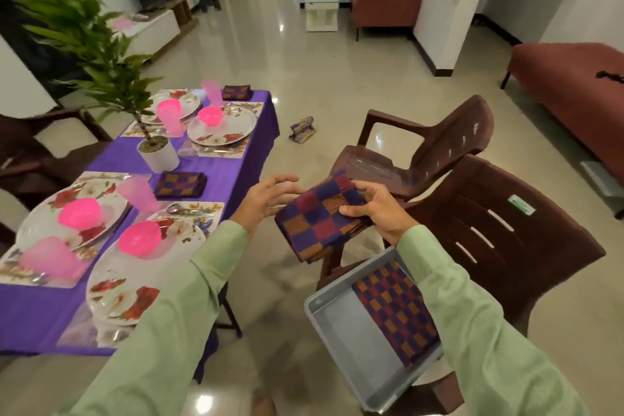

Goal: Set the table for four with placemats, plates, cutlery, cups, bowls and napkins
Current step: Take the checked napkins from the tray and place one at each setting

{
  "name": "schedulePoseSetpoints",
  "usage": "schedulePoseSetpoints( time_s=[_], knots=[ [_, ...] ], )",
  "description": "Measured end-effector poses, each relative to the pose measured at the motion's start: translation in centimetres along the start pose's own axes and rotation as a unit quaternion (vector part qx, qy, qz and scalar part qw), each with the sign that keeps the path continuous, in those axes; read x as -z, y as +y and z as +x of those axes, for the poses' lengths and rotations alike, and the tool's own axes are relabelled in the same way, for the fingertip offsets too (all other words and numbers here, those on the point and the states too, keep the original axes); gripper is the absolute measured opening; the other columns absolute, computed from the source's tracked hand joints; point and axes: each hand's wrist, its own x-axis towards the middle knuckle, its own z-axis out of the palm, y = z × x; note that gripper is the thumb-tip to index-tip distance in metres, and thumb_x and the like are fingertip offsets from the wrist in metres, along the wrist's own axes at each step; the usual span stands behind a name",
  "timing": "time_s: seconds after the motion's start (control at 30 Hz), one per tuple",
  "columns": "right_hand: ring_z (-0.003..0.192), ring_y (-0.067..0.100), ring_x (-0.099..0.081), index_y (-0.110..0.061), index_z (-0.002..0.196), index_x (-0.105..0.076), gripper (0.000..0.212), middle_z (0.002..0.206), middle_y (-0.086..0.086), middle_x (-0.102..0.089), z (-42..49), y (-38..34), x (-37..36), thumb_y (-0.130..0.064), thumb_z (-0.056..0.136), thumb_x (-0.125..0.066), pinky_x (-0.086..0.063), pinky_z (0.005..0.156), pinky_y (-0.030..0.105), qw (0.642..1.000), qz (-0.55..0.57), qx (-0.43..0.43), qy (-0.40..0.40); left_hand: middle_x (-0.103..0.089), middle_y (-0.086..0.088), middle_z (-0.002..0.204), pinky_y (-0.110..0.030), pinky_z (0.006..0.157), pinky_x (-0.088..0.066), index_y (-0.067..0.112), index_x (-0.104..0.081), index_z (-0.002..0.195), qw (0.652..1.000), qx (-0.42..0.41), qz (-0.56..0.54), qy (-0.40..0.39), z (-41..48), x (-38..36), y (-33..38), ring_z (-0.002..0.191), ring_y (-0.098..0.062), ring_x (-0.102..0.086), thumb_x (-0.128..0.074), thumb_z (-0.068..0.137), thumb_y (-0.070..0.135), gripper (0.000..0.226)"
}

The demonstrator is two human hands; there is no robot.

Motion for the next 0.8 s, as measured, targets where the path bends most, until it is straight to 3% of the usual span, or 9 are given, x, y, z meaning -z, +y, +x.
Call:
schedulePoseSetpoints(
  time_s=[0.07, 0.17, 0.23, 0.3, 0.43, 0.57, 0.8],
  knots=[
    [0.106, 0.031, -0.068, -0.013, 0.12, -0.067, 0.041, 0.113, 0.011, -0.072, 0.8, -0.9, -2.3, 0.001, 0.081, -0.073, -0.054, 0.093, 0.05, 0.997, -0.042, -0.008, -0.058, -0.073, 0.003, 0.109, -0.035, 0.092, -0.053, 0.026, -0.066, 0.115, 0.998, 0.03, 0.053, -0.019, -0.6, 0.9, 0.3, 0.105, -0.021, -0.068, -0.077, 0.07, 0.057, 0.056],
    [0.1, 0.03, -0.07, -0.007, 0.118, -0.065, 0.04, 0.108, 0.013, -0.073, 1.8, -2.1, -6.3, -0.001, 0.08, -0.075, -0.057, 0.088, 0.041, 0.997, -0.044, 0.0, -0.063, -0.074, 0.002, 0.103, -0.03, 0.083, -0.056, 0.024, -0.066, 0.113, 0.986, 0.024, 0.161, -0.049, -2.6, 2.2, 0.1, 0.094, -0.014, -0.071, -0.078, 0.08, 0.038, 0.037],
    [0.089, 0.031, -0.07, -0.005, 0.113, -0.065, 0.039, 0.102, 0.015, -0.073, 2.4, -1.9, -9.1, -0.012, 0.077, -0.079, -0.058, 0.081, 0.039, 1.0, 0.017, 0.01, 0.009, -0.075, 0.002, 0.094, -0.032, 0.08, -0.056, 0.02, -0.068, 0.103, 0.992, -0.012, 0.119, 0.039, -4.3, 3.5, -0.5, 0.084, -0.012, -0.071, -0.074, 0.085, 0.02, 0.019],
    [0.08, 0.024, -0.067, -0.007, 0.114, -0.061, 0.043, 0.099, 0.013, -0.07, 2.7, -0.7, -12.0, -0.03, 0.08, -0.074, -0.056, 0.071, 0.033, 0.992, 0.114, -0.006, 0.06, -0.075, -0.001, 0.091, -0.041, 0.085, -0.056, 0.017, -0.07, 0.097, 0.988, -0.028, 0.037, 0.147, -6.1, 5.5, -1.5, 0.083, -0.017, -0.071, -0.075, 0.084, 0.014, 0.014],
    [0.1, 0.023, -0.069, -0.018, 0.127, -0.061, 0.059, 0.115, 0.003, -0.071, 3.2, 2.8, -21.4, -0.062, 0.089, -0.056, -0.056, 0.085, 0.041, 0.991, 0.11, -0.074, -0.007, -0.076, -0.002, 0.097, -0.039, 0.083, -0.057, 0.02, -0.07, 0.1, 0.962, -0.034, -0.024, 0.269, -10.9, 10.3, -3.7, 0.09, -0.019, -0.071, -0.075, 0.084, 0.017, 0.017],
    [0.103, 0.026, -0.07, -0.022, 0.115, -0.066, 0.021, 0.109, 0.005, -0.074, 3.5, 4.4, -32.5, -0.028, 0.096, -0.062, -0.056, 0.091, 0.048, 0.99, 0.117, -0.083, -0.007, -0.074, 0.003, 0.1, -0.025, 0.081, -0.056, 0.019, -0.066, 0.109, 0.942, -0.044, -0.039, 0.331, -16.0, 14.6, -6.0, 0.091, -0.009, -0.07, -0.071, 0.088, 0.016, 0.022],
    [0.1, 0.028, -0.07, -0.017, 0.115, -0.064, 0.018, 0.11, 0.009, -0.072, 5.0, 6.7, -47.1, -0.017, 0.099, -0.056, -0.055, 0.091, 0.052, 0.997, 0.018, -0.036, -0.064, -0.067, -0.003, 0.108, -0.02, 0.078, -0.052, 0.013, -0.056, 0.117, 0.892, 0.006, -0.046, 0.45, -24.6, 25.6, -8.4, 0.096, -0.016, -0.064, -0.058, 0.098, 0.027, 0.024]
  ],
)
